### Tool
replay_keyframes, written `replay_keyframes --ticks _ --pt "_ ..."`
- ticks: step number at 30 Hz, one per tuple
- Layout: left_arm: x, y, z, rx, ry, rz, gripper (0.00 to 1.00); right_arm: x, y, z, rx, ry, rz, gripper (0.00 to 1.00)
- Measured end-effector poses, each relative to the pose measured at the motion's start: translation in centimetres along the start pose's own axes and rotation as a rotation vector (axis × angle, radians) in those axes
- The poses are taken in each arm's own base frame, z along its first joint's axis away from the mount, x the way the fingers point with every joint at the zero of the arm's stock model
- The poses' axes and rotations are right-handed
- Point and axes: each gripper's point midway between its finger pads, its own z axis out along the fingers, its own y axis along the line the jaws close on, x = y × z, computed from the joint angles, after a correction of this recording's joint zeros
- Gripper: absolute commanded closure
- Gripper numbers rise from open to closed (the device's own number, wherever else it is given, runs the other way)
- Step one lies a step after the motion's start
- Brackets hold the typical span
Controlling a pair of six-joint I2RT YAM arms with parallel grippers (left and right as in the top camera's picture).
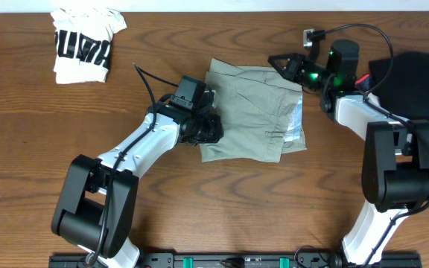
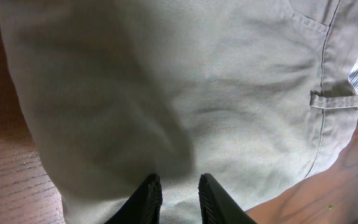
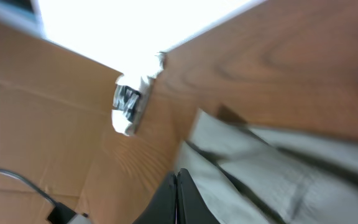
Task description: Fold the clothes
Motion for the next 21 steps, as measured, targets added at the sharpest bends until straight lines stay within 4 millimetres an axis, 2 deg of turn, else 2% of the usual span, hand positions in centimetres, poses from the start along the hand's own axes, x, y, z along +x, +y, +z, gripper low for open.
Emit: replay_keyframes --ticks 12,17,21 --pt "-0.1 0.0 0.0 0.001 -0.003 0.001 0.76 5.9 -8.5 3.2 0.157 0.099 0.135 0.99" --pt "-0.1 0.0 0.0 0.002 -0.005 0.002 0.76 5.5 -8.0 2.9 0.103 0.102 0.123 0.99" --pt "-0.1 -0.1 0.0 0.002 -0.005 0.001 0.75 4.4 -7.1 1.6 0.083 0.096 0.135 0.99"
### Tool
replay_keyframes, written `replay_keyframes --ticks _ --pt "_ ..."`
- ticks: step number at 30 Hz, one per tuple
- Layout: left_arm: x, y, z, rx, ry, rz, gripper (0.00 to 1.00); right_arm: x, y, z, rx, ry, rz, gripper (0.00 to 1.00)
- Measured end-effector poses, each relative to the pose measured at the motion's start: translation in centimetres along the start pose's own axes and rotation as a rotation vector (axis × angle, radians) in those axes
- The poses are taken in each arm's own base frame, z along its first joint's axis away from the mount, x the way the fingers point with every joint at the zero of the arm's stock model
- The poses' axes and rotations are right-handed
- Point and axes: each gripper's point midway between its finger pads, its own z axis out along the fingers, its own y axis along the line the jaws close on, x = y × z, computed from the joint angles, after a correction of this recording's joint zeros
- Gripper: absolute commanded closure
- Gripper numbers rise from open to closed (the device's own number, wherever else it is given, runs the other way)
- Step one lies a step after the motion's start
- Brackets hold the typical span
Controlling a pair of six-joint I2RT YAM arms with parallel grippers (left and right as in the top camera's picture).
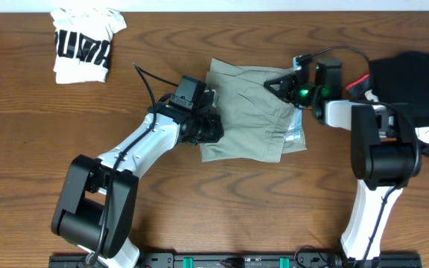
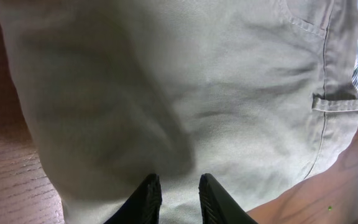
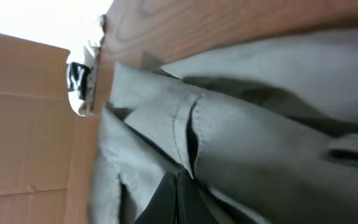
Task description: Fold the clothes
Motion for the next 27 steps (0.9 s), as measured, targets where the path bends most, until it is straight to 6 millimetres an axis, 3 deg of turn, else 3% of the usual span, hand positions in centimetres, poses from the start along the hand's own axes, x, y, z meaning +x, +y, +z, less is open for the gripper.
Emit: replay_keyframes --ticks 3,6,9,11,14,21,27 --pt "0.0 0.0 0.0 0.000 -0.001 -0.005 0.75 -0.9 2.9 -1.8 -0.030 -0.007 -0.017 0.99" --pt "0.0 0.0 0.0 0.000 -0.001 -0.007 0.75 -0.8 7.7 -4.0 -0.071 0.012 -0.041 0.99" --pt "-0.1 0.1 0.0 -0.002 -0.003 -0.008 0.75 1.3 11.8 -5.8 -0.091 0.086 -0.040 0.99" --pt "-0.2 0.3 -0.1 -0.004 -0.006 -0.014 0.75 3.3 12.8 -6.0 -0.084 0.150 -0.022 0.99" --pt "-0.8 1.4 -0.6 -0.012 -0.022 -0.043 0.75 6.9 12.1 -5.8 -0.041 0.271 0.052 0.99" --pt "-2.5 4.5 -2.2 -0.007 -0.066 -0.140 0.75 12.5 8.2 -4.9 0.011 0.392 0.096 0.98" --pt "-2.6 4.6 -2.4 0.015 -0.066 -0.159 0.75 16.5 5.1 -5.2 0.041 0.440 0.137 0.97"
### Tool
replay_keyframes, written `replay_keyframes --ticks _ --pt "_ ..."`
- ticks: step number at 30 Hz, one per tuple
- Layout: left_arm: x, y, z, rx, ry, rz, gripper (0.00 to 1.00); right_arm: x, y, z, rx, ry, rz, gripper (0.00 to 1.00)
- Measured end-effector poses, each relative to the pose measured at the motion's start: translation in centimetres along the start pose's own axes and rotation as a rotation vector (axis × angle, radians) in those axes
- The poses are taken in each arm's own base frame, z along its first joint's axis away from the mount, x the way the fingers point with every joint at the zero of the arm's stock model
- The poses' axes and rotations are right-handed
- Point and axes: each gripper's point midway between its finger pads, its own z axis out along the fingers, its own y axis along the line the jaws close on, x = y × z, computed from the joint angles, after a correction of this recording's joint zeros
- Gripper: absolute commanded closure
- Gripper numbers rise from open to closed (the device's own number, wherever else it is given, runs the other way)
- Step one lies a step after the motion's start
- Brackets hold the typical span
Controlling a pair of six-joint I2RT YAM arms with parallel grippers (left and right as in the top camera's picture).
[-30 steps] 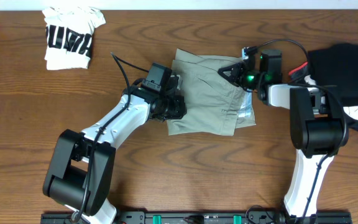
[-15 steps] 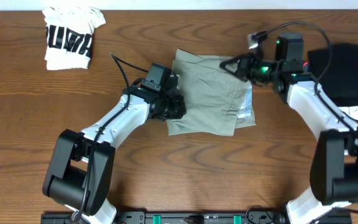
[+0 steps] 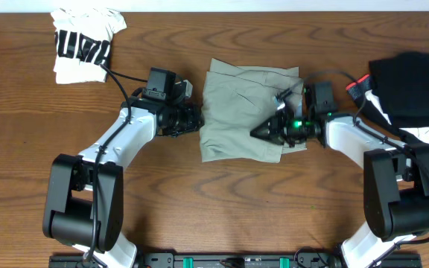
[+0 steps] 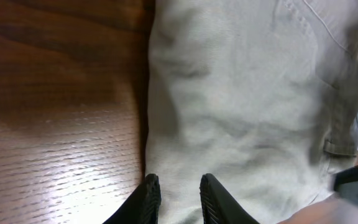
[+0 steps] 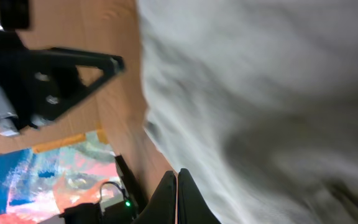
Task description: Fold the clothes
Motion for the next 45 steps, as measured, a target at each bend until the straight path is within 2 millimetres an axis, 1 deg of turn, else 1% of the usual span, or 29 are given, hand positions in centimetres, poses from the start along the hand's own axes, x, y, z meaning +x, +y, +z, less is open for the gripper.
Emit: replay_keyframes --ticks 5,8,11,13,16,19,20,21,24,25,26,27,29,30,31,32,34,36,39,45 --pt "0.1 -0.1 0.0 0.004 0.003 -0.003 0.75 2.2 -3.1 0.5 0.067 0.016 0.060 0.97" --pt "0.1 -0.1 0.0 0.004 0.003 -0.006 0.75 2.4 -4.4 0.5 0.121 0.001 0.073 0.96" --pt "0.1 -0.1 0.0 0.005 0.003 -0.006 0.75 1.9 -4.7 0.5 0.142 -0.022 0.058 0.99" --pt "0.1 -0.3 0.0 0.014 0.006 -0.005 0.74 1.5 -4.8 0.5 0.147 -0.035 0.048 0.99" --pt "0.1 -1.3 0.0 0.070 0.014 0.027 0.74 1.3 -4.6 0.5 0.138 -0.042 0.035 0.99" --pt "0.2 -2.8 -0.2 0.156 0.020 0.081 0.74 1.3 -4.1 0.4 0.117 -0.038 0.028 0.99" --pt "0.2 -3.5 -0.5 0.187 0.020 0.101 0.70 1.2 -3.7 0.3 0.112 -0.042 0.022 0.99" --pt "0.1 -3.9 -0.7 0.207 0.016 0.115 0.69 1.2 -3.4 0.2 0.106 -0.047 0.015 0.98" --pt "-0.6 -5.8 -2.3 0.272 -0.032 0.181 0.63 0.6 -1.1 -1.0 0.077 -0.088 -0.034 0.94" --pt "-1.0 -6.5 -2.9 0.293 -0.058 0.207 0.60 0.3 -0.2 -1.6 0.064 -0.107 -0.055 0.92" --pt "-1.4 -7.2 -3.5 0.311 -0.082 0.229 0.59 0.0 0.9 -2.5 0.050 -0.135 -0.083 0.90" --pt "-1.6 -7.6 -3.9 0.323 -0.098 0.240 0.59 -0.3 1.8 -3.1 0.038 -0.156 -0.104 0.88" --pt "-2.1 -8.4 -4.2 0.349 -0.121 0.252 0.73 -0.9 3.4 -4.8 0.017 -0.207 -0.144 0.85" --pt "-2.1 -8.5 -4.1 0.355 -0.118 0.246 0.80 -1.1 4.1 -5.5 0.008 -0.228 -0.161 0.84" --pt "-2.0 -8.6 -3.8 0.357 -0.110 0.240 0.82 -1.3 4.7 -6.2 -0.001 -0.250 -0.178 0.84" --pt "-1.7 -8.5 -3.4 0.357 -0.096 0.231 0.87 -1.5 5.2 -6.9 -0.010 -0.269 -0.191 0.83" --pt "-0.9 -8.3 -2.4 0.350 -0.052 0.202 0.94 -1.5 6.0 -7.7 -0.023 -0.288 -0.208 0.82" --pt "0.3 -7.9 -1.1 0.336 0.006 0.176 0.94 -1.4 6.4 -8.2 -0.033 -0.298 -0.219 0.82" --pt "1.8 -7.2 0.9 0.316 0.082 0.146 0.94 -1.4 6.5 -8.6 -0.037 -0.303 -0.214 0.82" --pt "3.3 -4.9 4.1 0.279 0.168 0.092 0.94 -1.2 6.3 -8.6 -0.036 -0.295 -0.197 0.82"
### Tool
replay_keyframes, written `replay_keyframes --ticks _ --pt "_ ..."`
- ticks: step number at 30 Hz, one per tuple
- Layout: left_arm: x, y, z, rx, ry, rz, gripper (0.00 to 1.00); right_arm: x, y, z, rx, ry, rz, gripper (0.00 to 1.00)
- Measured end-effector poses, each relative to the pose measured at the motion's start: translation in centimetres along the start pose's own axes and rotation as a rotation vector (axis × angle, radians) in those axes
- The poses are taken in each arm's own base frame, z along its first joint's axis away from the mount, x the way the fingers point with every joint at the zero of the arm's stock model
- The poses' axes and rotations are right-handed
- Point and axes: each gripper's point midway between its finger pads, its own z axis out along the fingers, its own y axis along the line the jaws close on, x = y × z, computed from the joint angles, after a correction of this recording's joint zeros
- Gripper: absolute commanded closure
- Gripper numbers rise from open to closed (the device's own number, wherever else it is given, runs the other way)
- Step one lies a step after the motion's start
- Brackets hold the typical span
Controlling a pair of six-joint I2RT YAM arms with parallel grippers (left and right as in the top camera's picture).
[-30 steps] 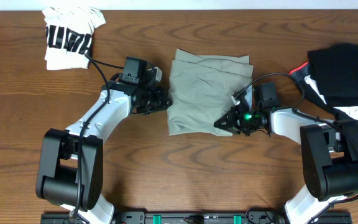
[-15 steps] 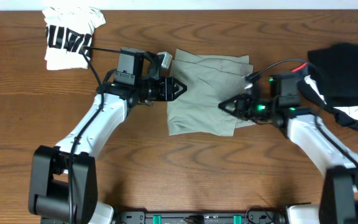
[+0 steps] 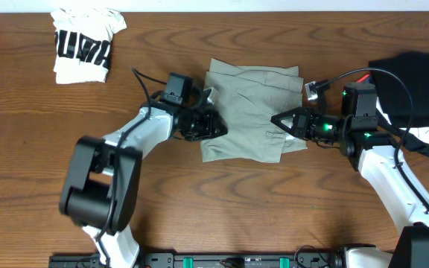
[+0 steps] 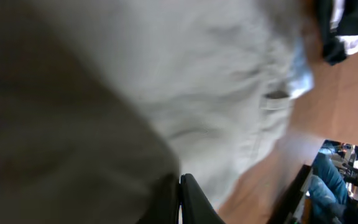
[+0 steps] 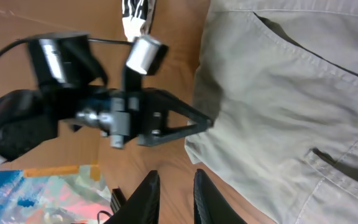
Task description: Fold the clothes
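Folded khaki shorts [image 3: 252,112] lie at the middle of the wooden table [image 3: 222,201]. My left gripper [image 3: 213,125] is at their left edge. In the left wrist view its jaws [image 4: 179,179] are pressed together with the khaki fabric [image 4: 185,81] right against them. My right gripper [image 3: 275,119] hovers over the right side of the shorts, near the belt loop. In the right wrist view it [image 5: 175,175] stands open above bare wood with nothing between its fingers, and the shorts [image 5: 291,106] spread to the right.
A white and black shirt [image 3: 80,45] lies folded at the back left. A black garment [image 3: 415,74] is heaped at the right edge, with a colourful scrap below it. The left arm [image 5: 104,112] shows in the right wrist view.
My left gripper was open just left of the shorts; now it is shut at their left edge. My right gripper was shut over the lower middle of the shorts; now it is open further right.
First my left gripper was open on the lower left of the shorts while my right gripper, shut, was at their back right corner, then over their upper right. Then the left stood left of the shorts and the right crossed to the lower middle. Now left shut, right open.
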Motion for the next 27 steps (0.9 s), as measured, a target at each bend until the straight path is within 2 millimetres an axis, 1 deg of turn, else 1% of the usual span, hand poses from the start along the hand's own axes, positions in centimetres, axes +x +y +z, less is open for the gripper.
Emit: replay_keyframes --ticks 3,5,12,19,21,23,24,27 --pt "0.6 1.2 1.0 -0.010 0.031 -0.027 0.94 0.0 0.0 0.0 0.000 0.000 0.000 0.82" --pt "0.9 1.5 1.4 -0.004 0.046 -0.023 0.94 0.0 0.0 0.0 0.000 0.000 0.000 0.82" --pt "2.5 1.4 1.3 0.024 0.110 0.036 0.94 0.0 0.0 0.0 0.000 0.000 0.000 0.82" --pt "2.5 1.1 1.1 0.033 0.106 0.095 0.94 0.0 0.0 0.0 0.000 0.000 -0.001 0.81" --pt "2.1 0.4 0.5 0.037 0.088 0.121 0.94 0.0 0.0 0.0 0.000 0.000 -0.004 0.80" --pt "1.3 -1.1 -0.7 0.047 0.045 0.170 0.94 0.0 0.0 0.0 0.000 0.000 -0.005 0.80" --pt "0.7 -2.0 -1.4 0.054 0.011 0.206 0.94 0.0 0.0 0.0 0.000 0.000 -0.007 0.80" --pt "-2.0 -5.9 -4.5 0.085 -0.139 0.356 0.94 0.0 0.0 0.0 0.001 0.000 -0.008 0.80"
